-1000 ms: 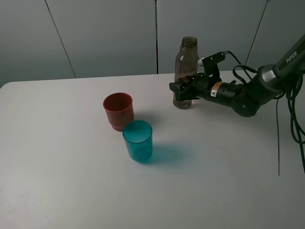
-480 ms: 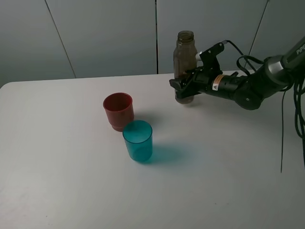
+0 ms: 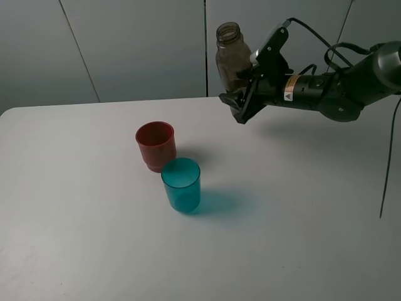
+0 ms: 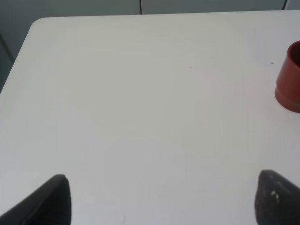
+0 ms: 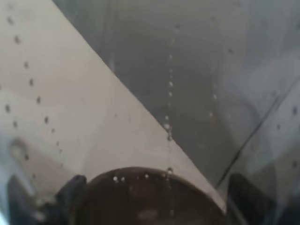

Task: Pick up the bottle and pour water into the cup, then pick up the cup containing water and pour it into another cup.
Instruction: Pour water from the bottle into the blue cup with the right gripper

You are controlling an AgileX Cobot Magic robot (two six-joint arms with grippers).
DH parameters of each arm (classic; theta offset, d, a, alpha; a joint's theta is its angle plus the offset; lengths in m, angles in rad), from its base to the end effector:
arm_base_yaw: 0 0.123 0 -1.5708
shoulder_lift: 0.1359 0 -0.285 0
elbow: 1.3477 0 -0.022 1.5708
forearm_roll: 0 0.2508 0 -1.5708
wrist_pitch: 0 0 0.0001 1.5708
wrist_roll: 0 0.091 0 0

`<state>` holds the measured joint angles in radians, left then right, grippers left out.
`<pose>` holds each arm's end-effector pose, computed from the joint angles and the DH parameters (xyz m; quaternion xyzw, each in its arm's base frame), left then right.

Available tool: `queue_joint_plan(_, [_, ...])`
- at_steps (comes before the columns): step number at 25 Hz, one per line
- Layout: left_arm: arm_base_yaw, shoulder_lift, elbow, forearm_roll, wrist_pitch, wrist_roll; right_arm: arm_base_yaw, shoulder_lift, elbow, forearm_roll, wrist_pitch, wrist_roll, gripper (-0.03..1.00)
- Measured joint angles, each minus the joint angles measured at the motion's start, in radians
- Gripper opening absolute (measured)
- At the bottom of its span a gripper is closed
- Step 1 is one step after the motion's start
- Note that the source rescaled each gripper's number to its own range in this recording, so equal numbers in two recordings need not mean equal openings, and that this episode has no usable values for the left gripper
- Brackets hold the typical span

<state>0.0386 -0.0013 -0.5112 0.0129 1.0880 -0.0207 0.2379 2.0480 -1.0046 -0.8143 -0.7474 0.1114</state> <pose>-0.0075 0.0007 0.2782 -0.0258 0.8567 0.0110 0.5151 0.3779 0.1379 0.1337 -0.4394 0.6870 0.1263 0.5647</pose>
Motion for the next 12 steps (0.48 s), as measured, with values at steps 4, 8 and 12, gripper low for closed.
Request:
queue_joint_plan(4, [0.000, 0.000, 0.000, 0.000, 0.000, 0.000, 0.032, -0.002, 0.000, -0.065, 0.017, -0.074, 0.01])
queue_joint_plan(8, [0.000, 0.000, 0.000, 0.000, 0.000, 0.000, 0.070, -0.002, 0.000, -0.092, 0.031, -0.156, 0.01])
queue_joint_plan(12, [0.000, 0.000, 0.000, 0.000, 0.000, 0.000, 0.086, -0.002, 0.000, -0.092, 0.067, -0.242, 0.01])
